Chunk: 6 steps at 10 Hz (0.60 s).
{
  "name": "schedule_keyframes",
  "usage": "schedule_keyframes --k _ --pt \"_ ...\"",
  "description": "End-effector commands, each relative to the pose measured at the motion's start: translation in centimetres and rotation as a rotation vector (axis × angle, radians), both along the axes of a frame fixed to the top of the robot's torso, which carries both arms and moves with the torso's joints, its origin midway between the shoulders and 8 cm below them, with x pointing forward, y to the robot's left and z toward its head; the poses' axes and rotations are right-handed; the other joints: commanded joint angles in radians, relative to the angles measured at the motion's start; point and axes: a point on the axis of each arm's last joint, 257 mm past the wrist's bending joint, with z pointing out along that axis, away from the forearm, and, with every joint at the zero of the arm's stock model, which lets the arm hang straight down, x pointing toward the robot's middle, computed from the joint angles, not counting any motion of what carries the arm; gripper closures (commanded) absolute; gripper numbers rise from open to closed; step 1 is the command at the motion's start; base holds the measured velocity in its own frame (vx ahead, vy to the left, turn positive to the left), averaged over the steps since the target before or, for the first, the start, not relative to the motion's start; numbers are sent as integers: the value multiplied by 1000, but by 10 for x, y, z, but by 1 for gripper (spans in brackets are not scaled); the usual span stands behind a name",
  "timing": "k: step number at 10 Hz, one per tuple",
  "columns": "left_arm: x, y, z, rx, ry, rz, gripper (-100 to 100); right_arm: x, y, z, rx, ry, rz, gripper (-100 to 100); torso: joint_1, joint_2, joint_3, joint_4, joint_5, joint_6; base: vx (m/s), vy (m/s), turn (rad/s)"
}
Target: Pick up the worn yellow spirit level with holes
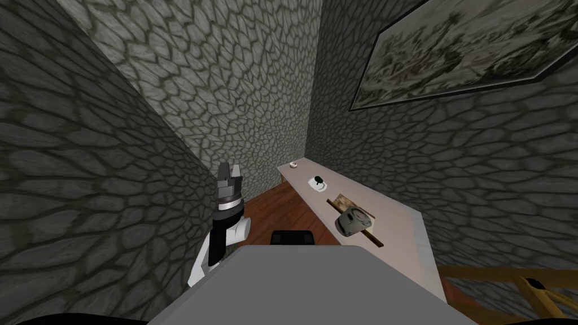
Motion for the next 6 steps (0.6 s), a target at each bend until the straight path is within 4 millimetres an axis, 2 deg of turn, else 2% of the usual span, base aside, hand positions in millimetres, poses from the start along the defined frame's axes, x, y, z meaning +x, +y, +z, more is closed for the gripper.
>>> schedule_keyframes --k 1,2,3,6 --pt "0 0 0 0 0 0 0 -16 -15 -3 -26 40 14 -100 0 0 0 0 0 0 17 -2 282" --pt "0 0 0 0 0 0 0 -36 -31 -6 -56 89 53 -100 0 0 0 0 0 1 30 -8 438" --pt "0 0 0 0 0 0 0 -42 -36 -7 -65 102 48 -100 -1 -1 -1 0 0 0 28 -18 161" --pt "0 0 0 0 0 0 0 -107 -97 -6 -167 265 139 -100 -2 -2 -1 0 0 0 35 -29 404"
